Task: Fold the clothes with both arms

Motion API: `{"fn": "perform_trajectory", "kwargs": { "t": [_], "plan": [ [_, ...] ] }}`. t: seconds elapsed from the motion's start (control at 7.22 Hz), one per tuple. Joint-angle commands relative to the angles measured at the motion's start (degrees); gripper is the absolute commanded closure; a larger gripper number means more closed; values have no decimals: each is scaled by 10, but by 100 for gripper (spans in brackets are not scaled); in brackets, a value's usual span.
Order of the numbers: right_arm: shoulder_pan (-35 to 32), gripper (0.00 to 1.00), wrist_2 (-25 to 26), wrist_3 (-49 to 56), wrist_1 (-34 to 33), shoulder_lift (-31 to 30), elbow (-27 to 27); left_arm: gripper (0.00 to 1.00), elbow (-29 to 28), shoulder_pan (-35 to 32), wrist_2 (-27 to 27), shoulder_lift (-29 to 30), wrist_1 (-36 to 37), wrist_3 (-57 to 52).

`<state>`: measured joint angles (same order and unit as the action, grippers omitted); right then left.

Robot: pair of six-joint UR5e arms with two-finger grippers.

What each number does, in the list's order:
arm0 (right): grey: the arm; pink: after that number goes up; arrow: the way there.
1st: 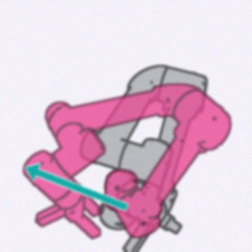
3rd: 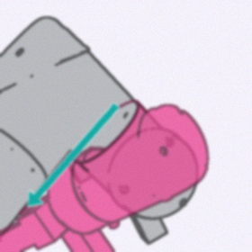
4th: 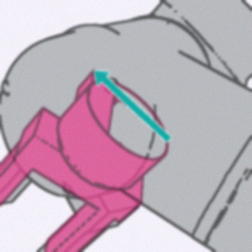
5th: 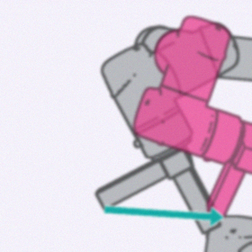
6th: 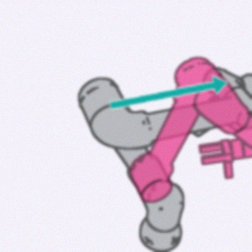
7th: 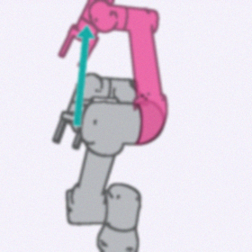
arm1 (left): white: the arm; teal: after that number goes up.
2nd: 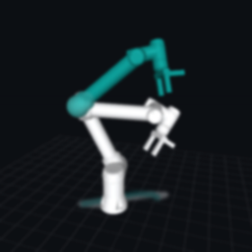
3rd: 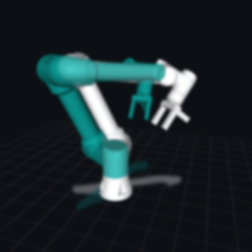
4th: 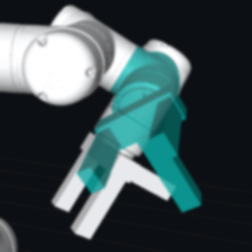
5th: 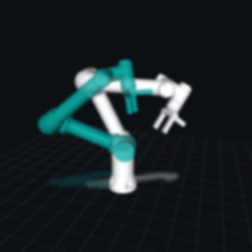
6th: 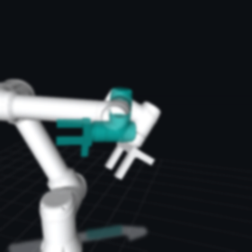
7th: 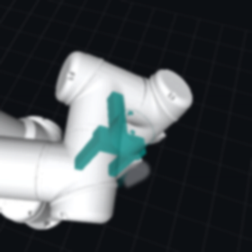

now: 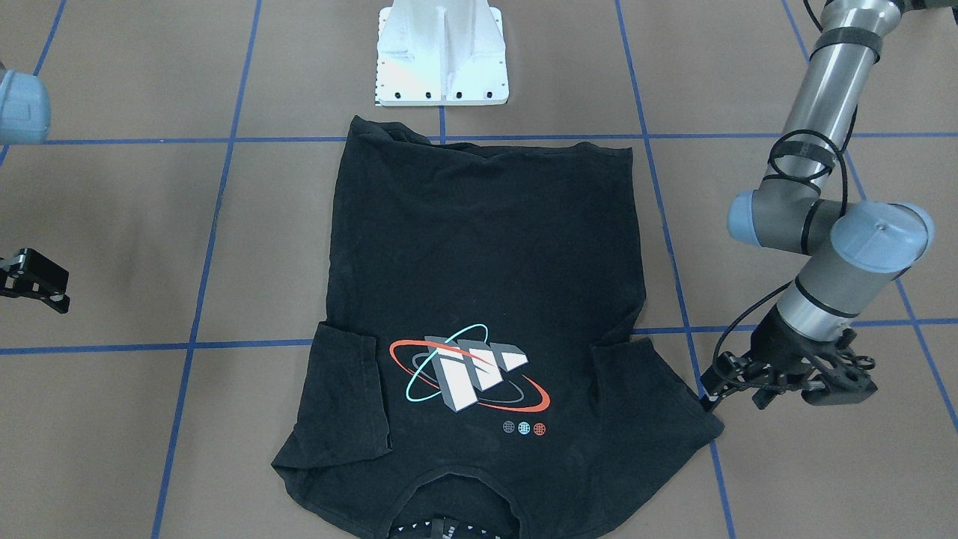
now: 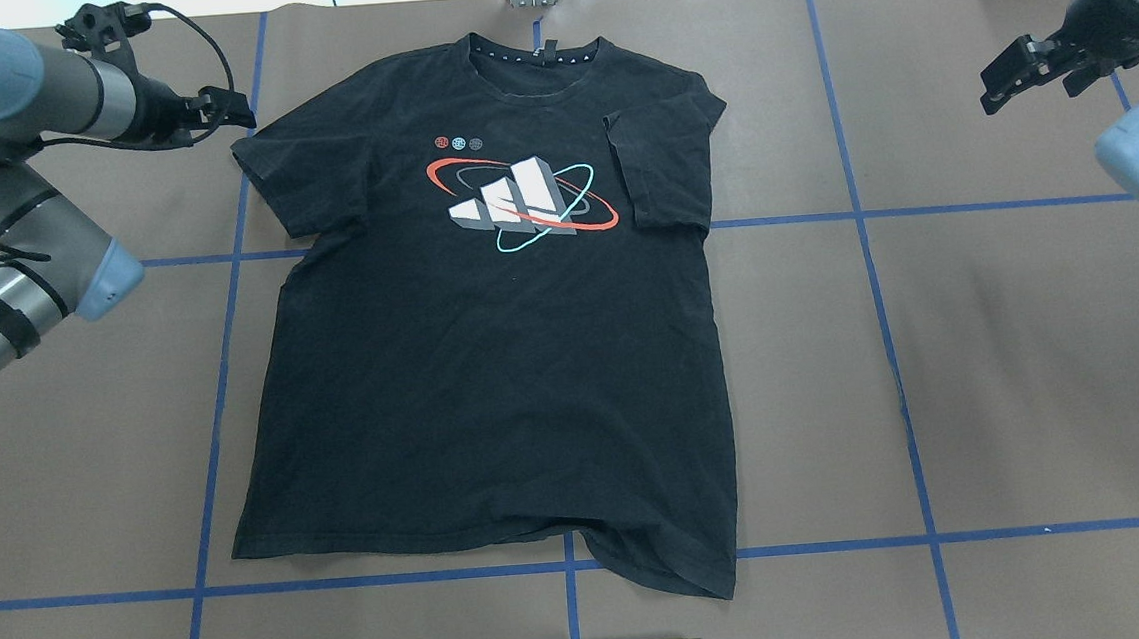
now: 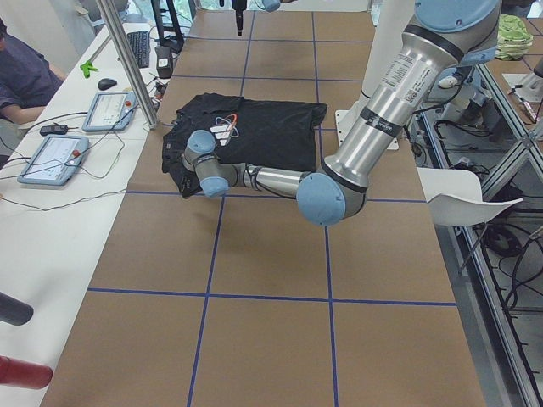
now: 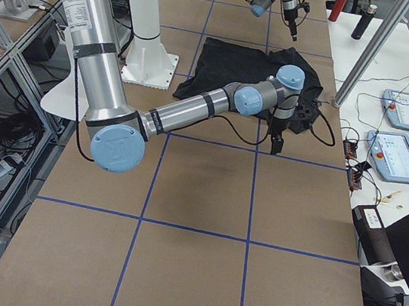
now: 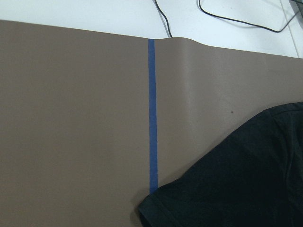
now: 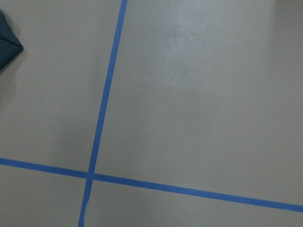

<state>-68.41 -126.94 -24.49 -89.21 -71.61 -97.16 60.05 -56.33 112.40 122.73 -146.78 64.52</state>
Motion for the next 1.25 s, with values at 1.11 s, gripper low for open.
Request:
{"fn": "perform_trajectory", "kwargs": {
  "t": [1.11],
  "plan": [
    [-1, 1, -1, 1, 0, 3, 12, 22, -78, 12, -63, 49, 20, -146]
  ]
}}
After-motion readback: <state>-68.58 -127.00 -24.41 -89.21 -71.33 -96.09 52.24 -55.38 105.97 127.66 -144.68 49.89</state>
